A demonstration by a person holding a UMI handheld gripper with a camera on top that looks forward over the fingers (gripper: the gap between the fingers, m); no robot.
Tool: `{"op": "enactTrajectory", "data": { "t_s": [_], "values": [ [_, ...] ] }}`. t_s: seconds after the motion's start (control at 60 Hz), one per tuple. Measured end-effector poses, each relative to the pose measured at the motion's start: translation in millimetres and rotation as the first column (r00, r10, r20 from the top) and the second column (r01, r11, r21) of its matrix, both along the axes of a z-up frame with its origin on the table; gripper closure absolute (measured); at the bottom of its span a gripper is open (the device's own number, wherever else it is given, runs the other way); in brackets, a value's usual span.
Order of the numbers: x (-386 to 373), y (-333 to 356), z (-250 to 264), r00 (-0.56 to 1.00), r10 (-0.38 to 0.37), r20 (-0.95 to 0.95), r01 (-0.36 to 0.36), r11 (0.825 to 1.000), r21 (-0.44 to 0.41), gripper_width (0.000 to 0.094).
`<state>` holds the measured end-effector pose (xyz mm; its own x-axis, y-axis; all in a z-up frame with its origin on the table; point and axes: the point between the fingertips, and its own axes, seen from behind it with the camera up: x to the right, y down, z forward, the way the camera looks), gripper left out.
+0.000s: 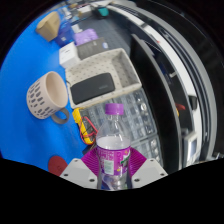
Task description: Pour water
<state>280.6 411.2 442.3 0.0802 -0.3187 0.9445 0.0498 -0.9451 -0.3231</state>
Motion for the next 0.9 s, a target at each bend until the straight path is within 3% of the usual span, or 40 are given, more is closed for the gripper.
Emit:
{"op": "enactTrajectory", "data": {
  "t_s": [0.05, 0.117, 0.25, 0.333, 0.45, 0.567, 0.6, 0.667, 0.783, 0.833, 0.9],
  "values": [
    [5.0, 19.0, -1.5, 1.0, 0.022, 0.007, -0.022, 0.995, -0.097, 0.0595],
    [22.6, 45.2, -1.9, 0.999, 0.043, 0.01, -0.04, 0.975, -0.22, 0.0595],
    [29.0, 71.9, -6.5, 0.996, 0.091, 0.01, -0.078, 0.907, -0.414, 0.0595],
    [23.1, 81.2, -10.2, 0.992, 0.123, 0.032, -0.087, 0.839, -0.537, 0.0594],
    [25.4, 93.7, -13.8, 0.986, 0.158, 0.059, -0.074, 0.722, -0.687, 0.0596],
    [26.5, 97.5, -19.6, 0.982, 0.167, 0.09, -0.038, 0.639, -0.769, 0.0595],
    [27.7, 101.5, -17.9, 0.979, 0.179, 0.094, -0.04, 0.626, -0.778, 0.0595],
    [33.2, 102.4, -21.9, 0.982, 0.166, 0.089, -0.036, 0.63, -0.776, 0.0595],
    [27.8, 95.0, -27.7, 0.985, 0.156, 0.073, -0.055, 0.687, -0.724, 0.0595],
    [25.7, 93.6, -27.5, 0.985, 0.158, 0.069, -0.07, 0.734, -0.676, 0.0594],
    [25.5, 90.1, -15.9, 0.988, 0.14, 0.067, -0.079, 0.827, -0.557, 0.0594]
  ]
}}
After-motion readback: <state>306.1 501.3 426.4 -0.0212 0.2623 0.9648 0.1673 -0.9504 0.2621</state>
